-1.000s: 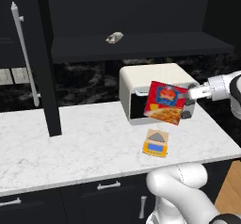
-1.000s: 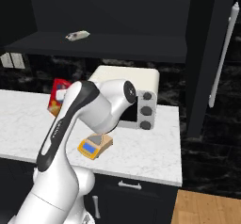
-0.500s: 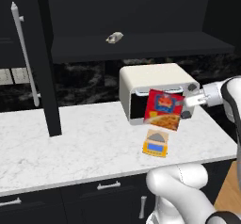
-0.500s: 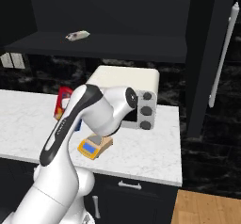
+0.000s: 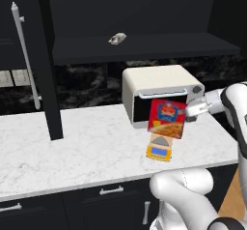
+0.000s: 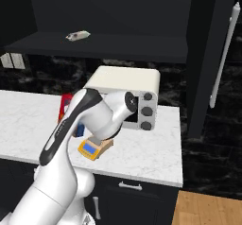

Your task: Pick the boxed food and place it on the digital scale for weighing, and close the cabinet.

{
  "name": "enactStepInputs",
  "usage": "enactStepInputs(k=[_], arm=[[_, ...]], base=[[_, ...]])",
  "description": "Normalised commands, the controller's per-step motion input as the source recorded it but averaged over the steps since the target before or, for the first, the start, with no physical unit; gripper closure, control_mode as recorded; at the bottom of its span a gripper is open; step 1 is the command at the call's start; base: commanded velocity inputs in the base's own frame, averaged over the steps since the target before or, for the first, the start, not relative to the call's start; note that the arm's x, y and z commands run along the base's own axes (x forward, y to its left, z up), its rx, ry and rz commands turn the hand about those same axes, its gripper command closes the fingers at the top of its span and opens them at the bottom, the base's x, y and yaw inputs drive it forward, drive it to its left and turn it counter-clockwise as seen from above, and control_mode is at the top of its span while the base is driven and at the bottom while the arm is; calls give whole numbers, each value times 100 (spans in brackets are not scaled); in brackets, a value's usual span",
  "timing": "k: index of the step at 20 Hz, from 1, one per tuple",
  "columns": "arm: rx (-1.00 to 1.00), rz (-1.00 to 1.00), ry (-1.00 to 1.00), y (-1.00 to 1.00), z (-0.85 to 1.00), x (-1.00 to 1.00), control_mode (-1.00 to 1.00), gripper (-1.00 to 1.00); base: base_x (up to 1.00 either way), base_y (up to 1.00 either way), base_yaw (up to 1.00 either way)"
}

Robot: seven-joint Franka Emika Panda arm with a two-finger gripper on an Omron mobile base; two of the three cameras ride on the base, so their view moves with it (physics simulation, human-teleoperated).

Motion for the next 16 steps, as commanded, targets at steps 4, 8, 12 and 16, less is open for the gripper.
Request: enactStepInputs(k=[4, 8, 12, 16], arm=[[-11, 0, -6, -1, -16, 0, -100, 100], [-8, 1, -14, -5, -14, 5, -100, 100], [0, 9, -18, -28, -17, 4, -100, 100], [0, 8, -8, -24, -18, 13, -100, 100]], base=[[0, 0, 0], [0, 0, 0], [0, 0, 0], [0, 0, 0]])
